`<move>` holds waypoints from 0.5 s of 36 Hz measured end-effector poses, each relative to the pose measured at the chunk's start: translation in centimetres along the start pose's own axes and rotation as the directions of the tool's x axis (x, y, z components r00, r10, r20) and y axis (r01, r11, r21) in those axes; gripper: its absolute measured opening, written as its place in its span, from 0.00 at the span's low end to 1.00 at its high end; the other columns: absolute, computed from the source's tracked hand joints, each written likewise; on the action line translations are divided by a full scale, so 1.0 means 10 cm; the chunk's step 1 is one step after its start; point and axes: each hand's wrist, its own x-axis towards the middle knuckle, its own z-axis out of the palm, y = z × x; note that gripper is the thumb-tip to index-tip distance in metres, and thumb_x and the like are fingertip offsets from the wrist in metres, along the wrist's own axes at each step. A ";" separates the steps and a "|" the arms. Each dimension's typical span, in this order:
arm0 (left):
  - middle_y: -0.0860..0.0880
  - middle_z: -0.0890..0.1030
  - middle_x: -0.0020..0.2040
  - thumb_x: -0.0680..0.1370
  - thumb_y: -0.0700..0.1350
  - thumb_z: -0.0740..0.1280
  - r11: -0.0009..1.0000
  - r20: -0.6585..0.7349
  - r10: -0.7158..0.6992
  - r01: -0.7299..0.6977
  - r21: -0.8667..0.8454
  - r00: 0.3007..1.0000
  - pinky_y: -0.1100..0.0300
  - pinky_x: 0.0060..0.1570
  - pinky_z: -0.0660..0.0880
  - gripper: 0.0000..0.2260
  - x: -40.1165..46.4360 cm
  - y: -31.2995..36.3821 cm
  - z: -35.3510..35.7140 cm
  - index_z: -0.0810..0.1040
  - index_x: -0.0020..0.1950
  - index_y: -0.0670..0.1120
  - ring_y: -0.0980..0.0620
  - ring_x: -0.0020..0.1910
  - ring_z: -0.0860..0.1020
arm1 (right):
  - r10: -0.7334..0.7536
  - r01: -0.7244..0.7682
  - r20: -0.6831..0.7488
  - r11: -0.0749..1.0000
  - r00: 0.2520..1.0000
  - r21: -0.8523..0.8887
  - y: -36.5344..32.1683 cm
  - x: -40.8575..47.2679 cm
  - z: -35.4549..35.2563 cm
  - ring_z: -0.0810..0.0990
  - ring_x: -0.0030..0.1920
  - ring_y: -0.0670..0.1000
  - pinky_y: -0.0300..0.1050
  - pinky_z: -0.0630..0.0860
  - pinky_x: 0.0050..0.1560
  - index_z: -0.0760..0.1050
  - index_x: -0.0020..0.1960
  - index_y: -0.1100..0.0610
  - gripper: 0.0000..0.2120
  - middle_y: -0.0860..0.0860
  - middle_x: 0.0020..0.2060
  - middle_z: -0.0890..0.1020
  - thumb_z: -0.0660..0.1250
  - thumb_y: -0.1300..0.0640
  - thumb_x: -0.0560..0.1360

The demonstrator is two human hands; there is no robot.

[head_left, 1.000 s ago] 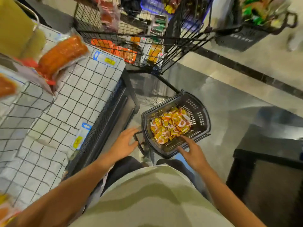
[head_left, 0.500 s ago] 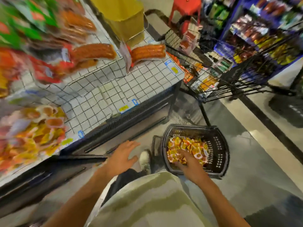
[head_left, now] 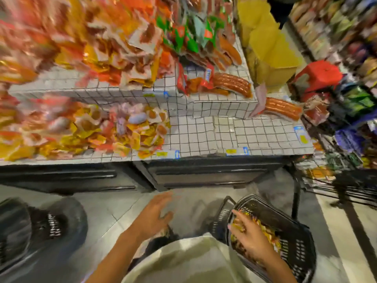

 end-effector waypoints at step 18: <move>0.52 0.70 0.74 0.81 0.46 0.67 0.963 -0.240 -0.245 0.206 -0.176 0.939 0.60 0.73 0.61 0.22 -0.45 -1.45 -1.27 0.69 0.75 0.51 0.54 0.73 0.67 | -0.217 0.218 0.040 0.976 0.975 -0.028 -2.16 0.77 0.56 0.69 0.74 0.46 0.41 0.66 0.72 0.68 0.76 0.45 0.26 0.46 0.73 0.72 0.68 0.47 0.80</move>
